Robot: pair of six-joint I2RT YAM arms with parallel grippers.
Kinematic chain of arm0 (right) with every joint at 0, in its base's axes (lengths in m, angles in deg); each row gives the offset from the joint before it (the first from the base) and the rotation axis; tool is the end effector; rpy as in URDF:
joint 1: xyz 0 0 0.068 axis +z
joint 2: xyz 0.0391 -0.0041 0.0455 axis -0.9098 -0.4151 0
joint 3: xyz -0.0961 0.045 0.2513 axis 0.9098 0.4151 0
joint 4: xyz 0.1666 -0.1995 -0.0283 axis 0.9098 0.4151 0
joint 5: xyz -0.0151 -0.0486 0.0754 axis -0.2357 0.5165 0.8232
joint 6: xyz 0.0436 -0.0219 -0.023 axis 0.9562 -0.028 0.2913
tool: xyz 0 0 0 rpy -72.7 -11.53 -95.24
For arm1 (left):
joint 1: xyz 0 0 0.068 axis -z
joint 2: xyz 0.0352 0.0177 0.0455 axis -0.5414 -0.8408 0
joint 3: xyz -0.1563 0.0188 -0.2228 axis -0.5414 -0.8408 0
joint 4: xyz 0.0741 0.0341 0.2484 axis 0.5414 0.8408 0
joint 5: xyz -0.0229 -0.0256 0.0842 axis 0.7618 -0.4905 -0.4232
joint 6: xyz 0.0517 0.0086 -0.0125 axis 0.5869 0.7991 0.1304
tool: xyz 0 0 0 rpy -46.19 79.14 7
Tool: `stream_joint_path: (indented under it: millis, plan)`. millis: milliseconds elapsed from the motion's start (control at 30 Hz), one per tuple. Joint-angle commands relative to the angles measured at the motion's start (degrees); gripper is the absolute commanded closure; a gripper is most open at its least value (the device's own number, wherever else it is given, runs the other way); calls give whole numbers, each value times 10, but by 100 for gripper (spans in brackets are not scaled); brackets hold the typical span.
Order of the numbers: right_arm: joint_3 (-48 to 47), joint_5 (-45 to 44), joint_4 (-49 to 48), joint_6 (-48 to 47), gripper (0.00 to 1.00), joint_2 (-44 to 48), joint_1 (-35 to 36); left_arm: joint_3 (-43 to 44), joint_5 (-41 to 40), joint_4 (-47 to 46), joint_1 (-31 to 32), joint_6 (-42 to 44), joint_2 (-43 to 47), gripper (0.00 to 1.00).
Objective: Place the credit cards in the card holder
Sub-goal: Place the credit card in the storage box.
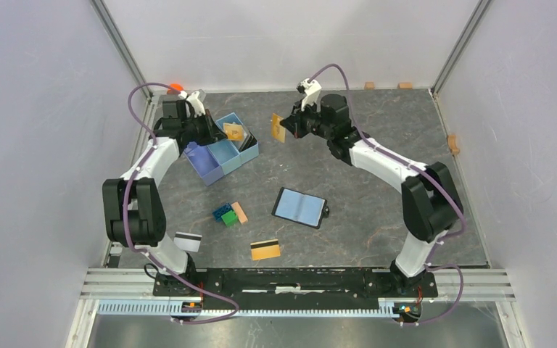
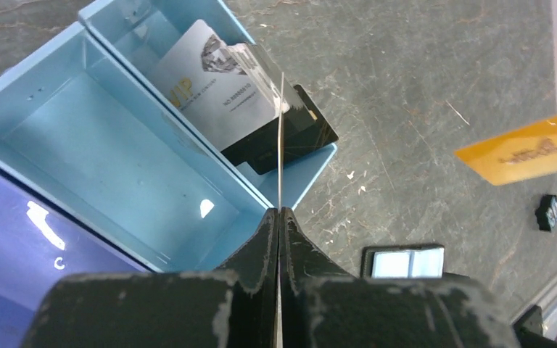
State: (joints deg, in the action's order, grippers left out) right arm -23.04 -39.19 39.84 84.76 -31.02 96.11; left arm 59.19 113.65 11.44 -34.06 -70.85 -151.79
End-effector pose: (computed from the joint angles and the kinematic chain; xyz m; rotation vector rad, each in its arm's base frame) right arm 0.3631 0.2291 0.2831 -0.5342 1.7939 0.8518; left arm 0.3669 -0.0106 0.2561 0.0045 2.2336 -0.7458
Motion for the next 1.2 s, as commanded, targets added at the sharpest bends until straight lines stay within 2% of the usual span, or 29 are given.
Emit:
stream_joint_path:
  millis: [0,167,467,833,900,1000,1167]
  plan:
    - [45,-57,26,-21,100,65,1,37,-95,49,25,-34,3,98]
    - [95,-67,35,-19,100,109,2,29,-132,50,47,-44,4,98]
    - [123,-101,68,-27,100,142,3,20,-222,64,76,-65,5,98]
    - [132,-121,89,-27,100,163,9,43,-230,75,76,-95,-30,96]
    - [135,-120,91,-28,100,168,12,51,-230,78,75,-96,-39,92]
    - [143,-121,95,-28,100,183,15,62,-224,80,74,-94,-45,75]
    - [152,-122,126,-36,100,222,15,68,-223,88,65,-79,-31,53]
